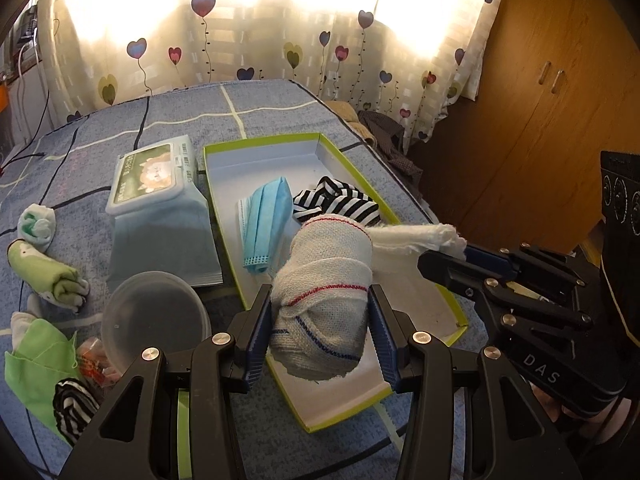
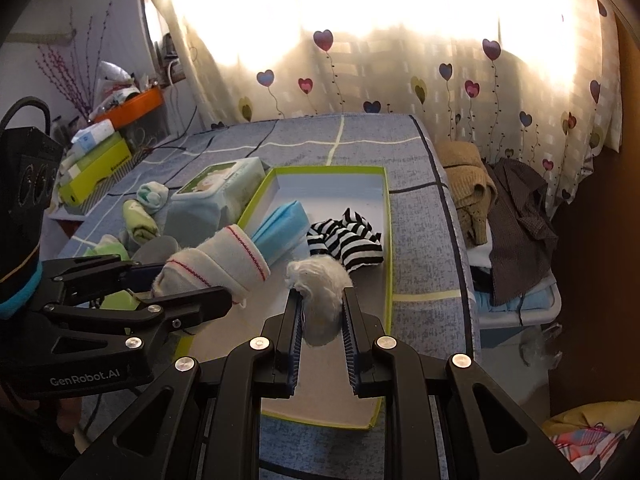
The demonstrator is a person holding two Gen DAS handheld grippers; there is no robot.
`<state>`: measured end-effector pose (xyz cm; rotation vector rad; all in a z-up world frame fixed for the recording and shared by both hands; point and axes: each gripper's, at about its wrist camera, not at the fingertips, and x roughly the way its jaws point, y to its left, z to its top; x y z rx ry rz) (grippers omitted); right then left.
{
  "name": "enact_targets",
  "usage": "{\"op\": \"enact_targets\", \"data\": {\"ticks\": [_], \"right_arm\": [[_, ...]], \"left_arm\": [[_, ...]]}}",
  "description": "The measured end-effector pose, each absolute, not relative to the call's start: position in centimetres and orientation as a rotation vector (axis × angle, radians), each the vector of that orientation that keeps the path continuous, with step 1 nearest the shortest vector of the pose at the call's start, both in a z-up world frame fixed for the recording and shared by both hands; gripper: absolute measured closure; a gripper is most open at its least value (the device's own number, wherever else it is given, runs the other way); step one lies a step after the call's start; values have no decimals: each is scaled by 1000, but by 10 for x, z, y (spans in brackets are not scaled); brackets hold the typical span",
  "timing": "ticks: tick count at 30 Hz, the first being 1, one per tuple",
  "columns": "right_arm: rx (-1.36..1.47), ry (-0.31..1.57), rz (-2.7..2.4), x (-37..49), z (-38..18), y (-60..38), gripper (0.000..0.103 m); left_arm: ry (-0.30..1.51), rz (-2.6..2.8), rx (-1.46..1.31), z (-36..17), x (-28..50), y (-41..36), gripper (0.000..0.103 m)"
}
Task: Organize soft objects
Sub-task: 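Lower both white socks into the tray and open both grippers, then withdraw both grippers from the tray back toward the pile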
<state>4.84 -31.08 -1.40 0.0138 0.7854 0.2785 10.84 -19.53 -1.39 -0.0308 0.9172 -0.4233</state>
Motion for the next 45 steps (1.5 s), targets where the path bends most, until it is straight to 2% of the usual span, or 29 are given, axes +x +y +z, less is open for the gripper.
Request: {"op": "enact_targets", "data": {"ticks": [13,21,34,36,45], "right_arm": [[2,869,292,53,-36,-314,83],[-11,898,315,55,-41,-311,63],[1,919,352,48,-43,-299,62],[-2,926,358,48,-45,-293,57],[-13,942,314,63,-55,-274,56]], "left_arm": [[980,-434,-26,-35,123,-207,56],[967,-453,-44,-35,124,-205,55],[881,-448,-94,-8,110,-188,55],[863,-435,-95,-1,107,-182,55],[812,-376,-130,15,100,-150,55]]}}
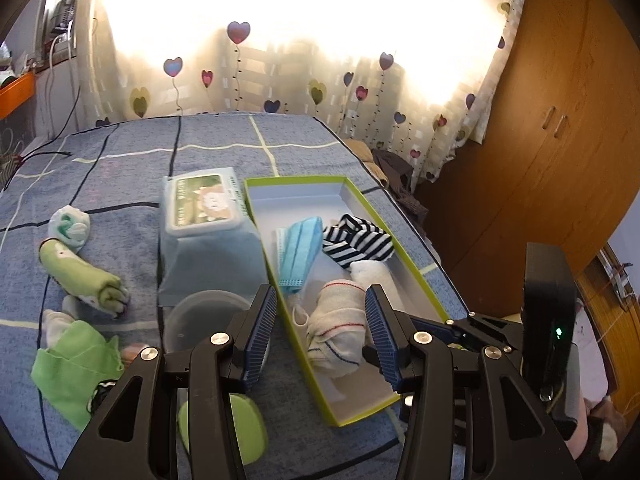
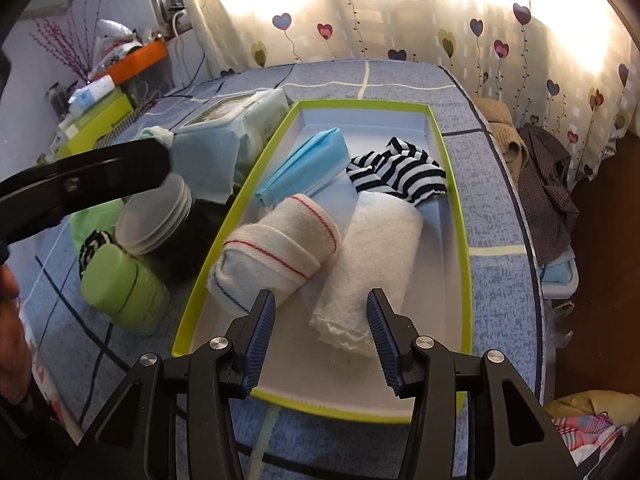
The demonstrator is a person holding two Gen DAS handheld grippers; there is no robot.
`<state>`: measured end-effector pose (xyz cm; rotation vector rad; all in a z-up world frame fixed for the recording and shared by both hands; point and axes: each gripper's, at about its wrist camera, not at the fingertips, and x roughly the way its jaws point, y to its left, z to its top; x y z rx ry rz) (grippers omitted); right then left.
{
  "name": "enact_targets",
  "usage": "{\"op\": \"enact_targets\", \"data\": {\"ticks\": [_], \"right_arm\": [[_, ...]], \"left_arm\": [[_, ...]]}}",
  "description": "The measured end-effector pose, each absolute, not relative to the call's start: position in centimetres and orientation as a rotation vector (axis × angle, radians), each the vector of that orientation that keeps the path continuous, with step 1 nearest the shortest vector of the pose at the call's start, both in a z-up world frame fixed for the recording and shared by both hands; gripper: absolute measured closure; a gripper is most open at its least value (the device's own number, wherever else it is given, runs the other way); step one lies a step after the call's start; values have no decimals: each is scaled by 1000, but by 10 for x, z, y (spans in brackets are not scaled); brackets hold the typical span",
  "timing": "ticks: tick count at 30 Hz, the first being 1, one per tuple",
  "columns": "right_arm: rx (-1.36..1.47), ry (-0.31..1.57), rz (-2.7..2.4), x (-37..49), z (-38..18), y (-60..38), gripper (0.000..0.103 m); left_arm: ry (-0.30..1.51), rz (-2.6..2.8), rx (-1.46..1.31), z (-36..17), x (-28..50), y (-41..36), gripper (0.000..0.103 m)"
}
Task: Organize soft objects
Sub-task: 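Withdraw both grippers from the tray back toward the pile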
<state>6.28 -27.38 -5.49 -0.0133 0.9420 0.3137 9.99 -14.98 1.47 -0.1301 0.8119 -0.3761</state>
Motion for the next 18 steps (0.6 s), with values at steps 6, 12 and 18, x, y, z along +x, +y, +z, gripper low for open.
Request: {"op": "enact_targets", "data": {"ticks": [6,12,18], "right_arm": [[-17,941,281,83,-55,-272,56],[-15,939,271,100,-51,-269,56],[-3,945,286,83,-47,-267,48]], "left_arm": [[793,-343,-161,18,100,-128,55],[786,-307,-194,17,103,-107,55],[782,-291,-216,14,105,-92,55]]}}
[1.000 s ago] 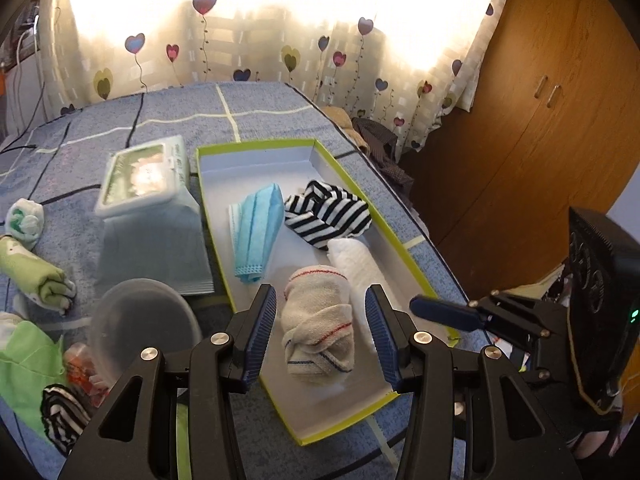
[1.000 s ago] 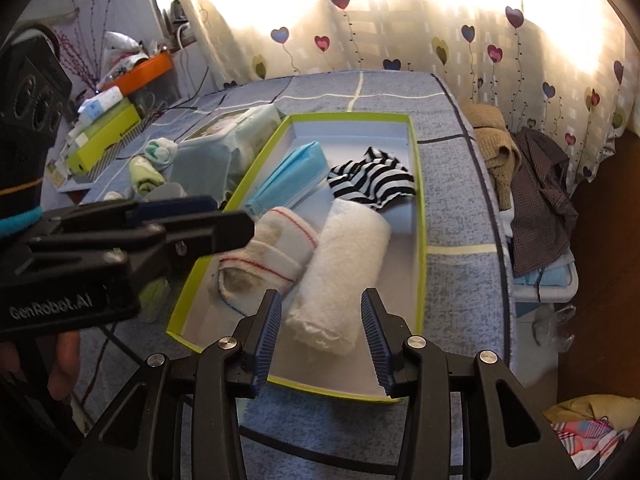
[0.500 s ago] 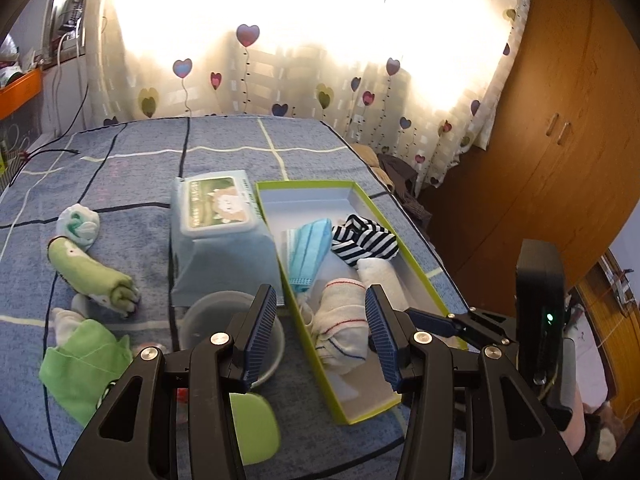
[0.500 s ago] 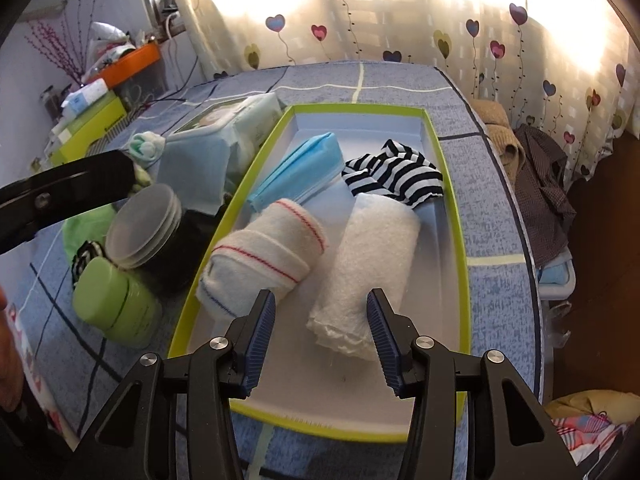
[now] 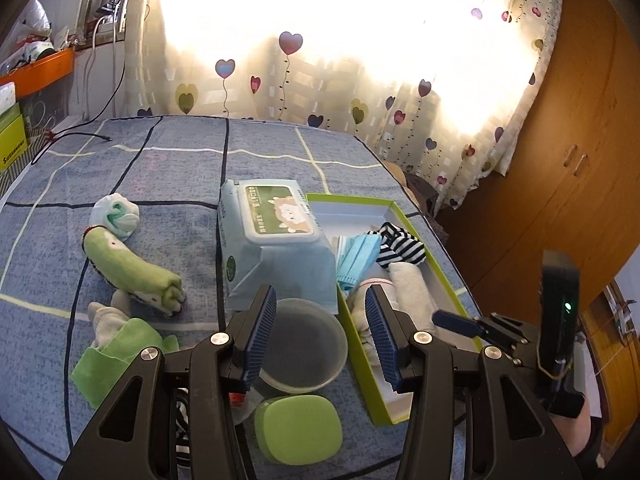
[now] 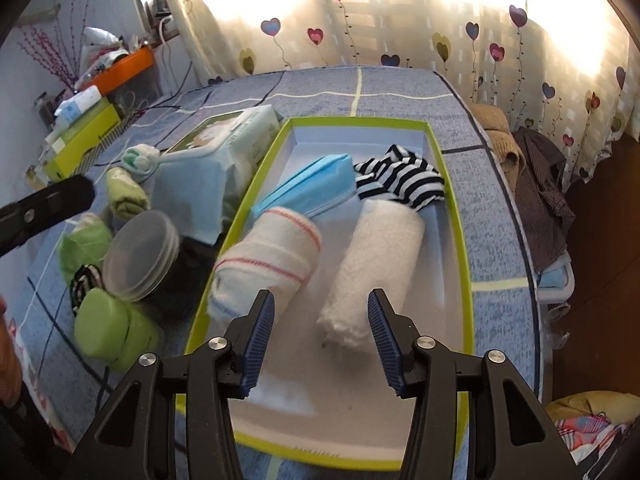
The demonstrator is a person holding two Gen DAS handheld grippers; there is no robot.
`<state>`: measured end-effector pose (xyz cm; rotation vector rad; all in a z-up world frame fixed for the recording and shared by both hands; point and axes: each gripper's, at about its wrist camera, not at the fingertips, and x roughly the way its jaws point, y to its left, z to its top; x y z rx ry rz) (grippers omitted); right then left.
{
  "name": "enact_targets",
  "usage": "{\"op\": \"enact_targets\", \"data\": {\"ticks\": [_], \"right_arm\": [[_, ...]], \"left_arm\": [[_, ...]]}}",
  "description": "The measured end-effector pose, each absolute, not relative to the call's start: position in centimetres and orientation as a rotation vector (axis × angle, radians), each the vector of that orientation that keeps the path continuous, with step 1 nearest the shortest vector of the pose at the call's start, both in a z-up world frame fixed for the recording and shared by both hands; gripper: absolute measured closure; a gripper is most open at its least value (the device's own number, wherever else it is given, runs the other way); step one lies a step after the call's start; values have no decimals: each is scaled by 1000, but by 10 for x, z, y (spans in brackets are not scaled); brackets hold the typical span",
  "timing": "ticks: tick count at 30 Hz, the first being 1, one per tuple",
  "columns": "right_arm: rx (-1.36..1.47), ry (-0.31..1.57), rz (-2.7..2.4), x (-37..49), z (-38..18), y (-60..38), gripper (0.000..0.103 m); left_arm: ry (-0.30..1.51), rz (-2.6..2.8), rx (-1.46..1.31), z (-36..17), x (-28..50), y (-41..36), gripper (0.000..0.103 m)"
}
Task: Organize soft objects
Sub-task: 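Withdraw both grippers from the tray back toward the pile, then grasp the black-and-white striped sock with the right gripper while the left moves to the green cloth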
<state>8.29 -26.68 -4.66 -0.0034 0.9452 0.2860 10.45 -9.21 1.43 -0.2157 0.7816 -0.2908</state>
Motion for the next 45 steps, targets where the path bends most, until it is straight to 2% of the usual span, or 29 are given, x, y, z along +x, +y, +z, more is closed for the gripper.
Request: {"op": "enact_targets", "data": {"ticks": [5,11,25,45], "right_arm": [[-7,940,299,72,-43,-259,43],[-48,953,279,94,-55,-247,43],[-37,917,292,157,-43,-251,43],[-38,755,378,69,23,-227,43]], "left_arm": [[776,-284,-226,14,104,-85,55],[765,-268,-229,16,98,-76,55],[745,-171,-275,15,91,-30,55],[753,-64,-291,5,61,21,55]]}}
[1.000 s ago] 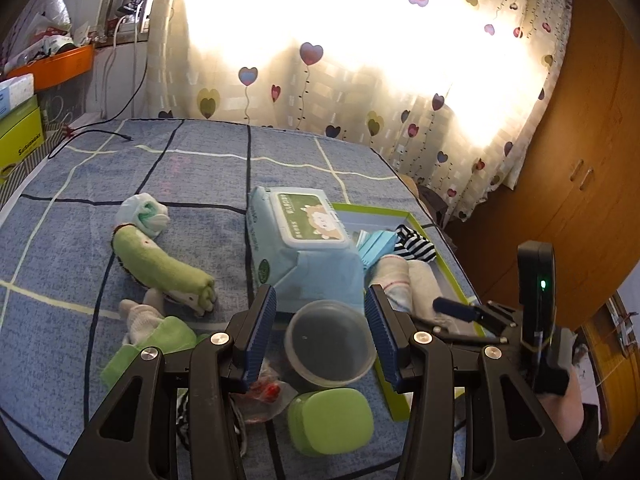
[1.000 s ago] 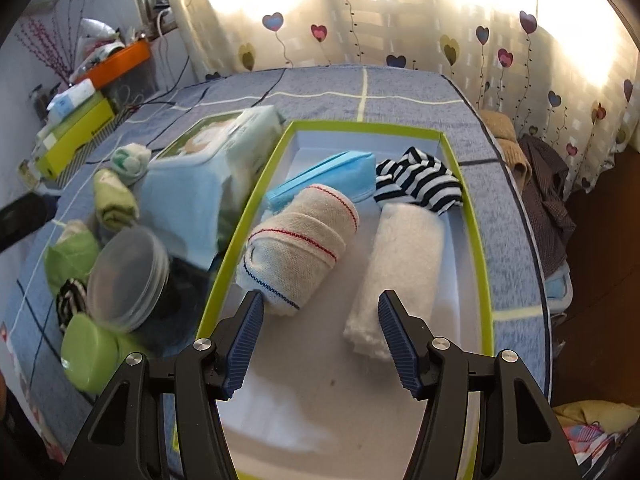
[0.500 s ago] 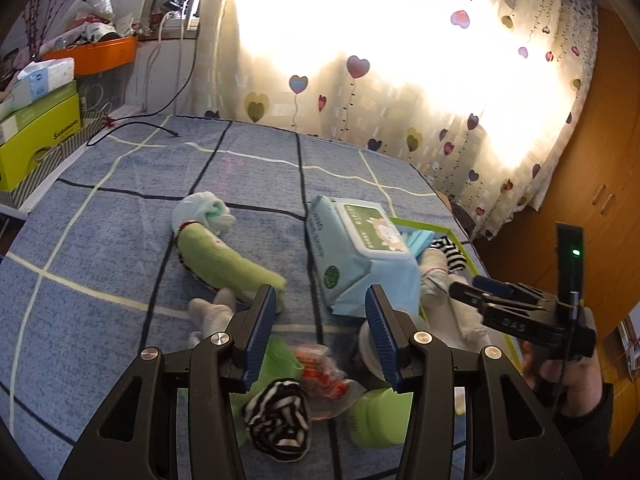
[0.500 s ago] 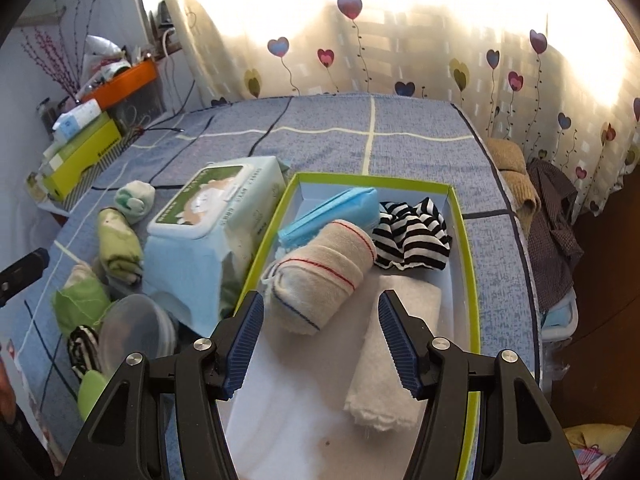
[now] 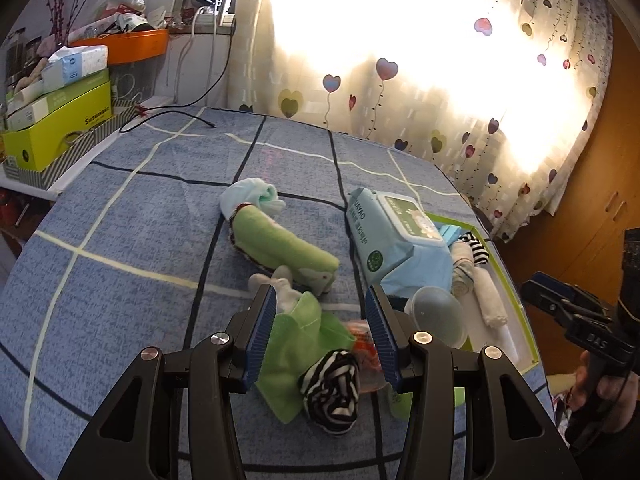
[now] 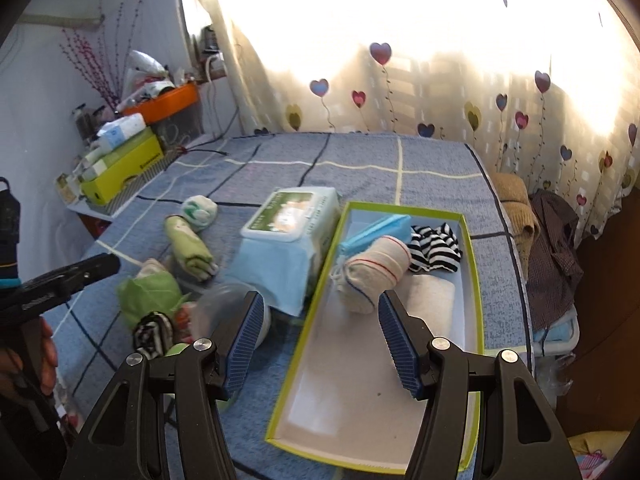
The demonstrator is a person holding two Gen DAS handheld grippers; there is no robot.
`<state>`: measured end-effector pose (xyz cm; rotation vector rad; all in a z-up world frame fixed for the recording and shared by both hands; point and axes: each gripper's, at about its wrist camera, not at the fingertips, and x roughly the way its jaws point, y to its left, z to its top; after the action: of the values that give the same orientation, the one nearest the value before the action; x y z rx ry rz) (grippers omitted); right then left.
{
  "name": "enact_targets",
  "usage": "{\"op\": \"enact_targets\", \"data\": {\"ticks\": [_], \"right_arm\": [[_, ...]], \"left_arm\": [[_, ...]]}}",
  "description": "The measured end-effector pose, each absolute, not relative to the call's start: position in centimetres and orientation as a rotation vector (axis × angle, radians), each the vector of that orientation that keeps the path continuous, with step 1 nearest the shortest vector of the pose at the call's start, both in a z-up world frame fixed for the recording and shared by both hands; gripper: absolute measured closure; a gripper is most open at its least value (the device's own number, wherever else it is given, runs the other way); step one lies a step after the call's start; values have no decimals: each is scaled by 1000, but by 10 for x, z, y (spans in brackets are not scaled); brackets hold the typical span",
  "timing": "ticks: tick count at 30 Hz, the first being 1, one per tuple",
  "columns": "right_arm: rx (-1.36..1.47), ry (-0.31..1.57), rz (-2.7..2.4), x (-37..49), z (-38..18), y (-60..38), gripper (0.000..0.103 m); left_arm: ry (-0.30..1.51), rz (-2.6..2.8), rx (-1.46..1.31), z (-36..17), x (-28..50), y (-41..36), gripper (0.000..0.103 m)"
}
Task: Organize soft objects
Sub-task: 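Grasp the black-and-white striped sock with the right gripper while the left moves to the green cloth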
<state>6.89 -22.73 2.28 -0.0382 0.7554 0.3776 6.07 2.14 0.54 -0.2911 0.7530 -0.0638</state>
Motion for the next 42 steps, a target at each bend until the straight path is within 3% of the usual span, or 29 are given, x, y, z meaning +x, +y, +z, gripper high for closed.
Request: {"op": "enact_targets", "data": {"ticks": [24,42], "right_arm": [[-168,687,609,12,42,-136,43],[-405,858,718,17,-25,-38,43]], "left_arm": [[749,28,-336,-1,28,62,55],[731,74,-401,-9,19,97,55]]}}
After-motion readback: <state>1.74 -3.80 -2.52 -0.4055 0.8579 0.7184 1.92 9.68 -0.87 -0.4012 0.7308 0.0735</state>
